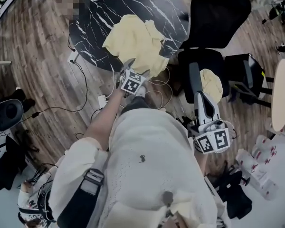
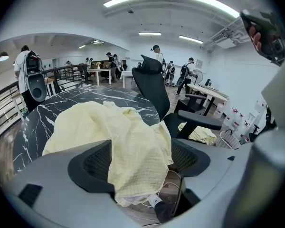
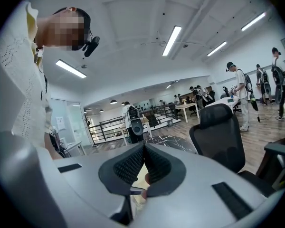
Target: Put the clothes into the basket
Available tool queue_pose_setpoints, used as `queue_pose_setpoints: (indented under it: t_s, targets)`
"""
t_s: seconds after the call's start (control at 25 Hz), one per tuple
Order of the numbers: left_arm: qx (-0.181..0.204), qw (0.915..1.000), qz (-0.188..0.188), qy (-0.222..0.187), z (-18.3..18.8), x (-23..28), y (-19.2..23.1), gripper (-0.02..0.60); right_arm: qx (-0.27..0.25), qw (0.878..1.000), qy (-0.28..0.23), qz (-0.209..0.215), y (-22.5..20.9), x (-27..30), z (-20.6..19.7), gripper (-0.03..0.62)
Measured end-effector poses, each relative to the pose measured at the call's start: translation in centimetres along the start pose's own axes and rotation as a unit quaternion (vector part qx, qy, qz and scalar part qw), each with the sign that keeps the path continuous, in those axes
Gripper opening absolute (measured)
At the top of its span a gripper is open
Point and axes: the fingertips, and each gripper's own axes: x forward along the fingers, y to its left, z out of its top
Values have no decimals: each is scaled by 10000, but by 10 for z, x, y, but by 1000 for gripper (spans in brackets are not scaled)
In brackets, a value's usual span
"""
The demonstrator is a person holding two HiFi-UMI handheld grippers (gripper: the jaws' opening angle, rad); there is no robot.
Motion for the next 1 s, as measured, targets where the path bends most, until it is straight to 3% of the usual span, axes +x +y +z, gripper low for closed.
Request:
queue_pose_setpoints:
  t_s: [0.24, 0.68, 1.0]
  targets:
    - [13, 9990, 237, 370, -7, 43, 13, 403, 0, 9997, 41, -237, -11, 10, -6, 9]
    - [-534, 9917, 481, 1068, -36, 91, 33, 412, 242, 9957, -18, -890, -46, 4, -7, 8]
    - [-478, 9918, 693, 960, -34, 100, 37, 411, 322, 9942, 43, -1023, -58, 13, -10, 9]
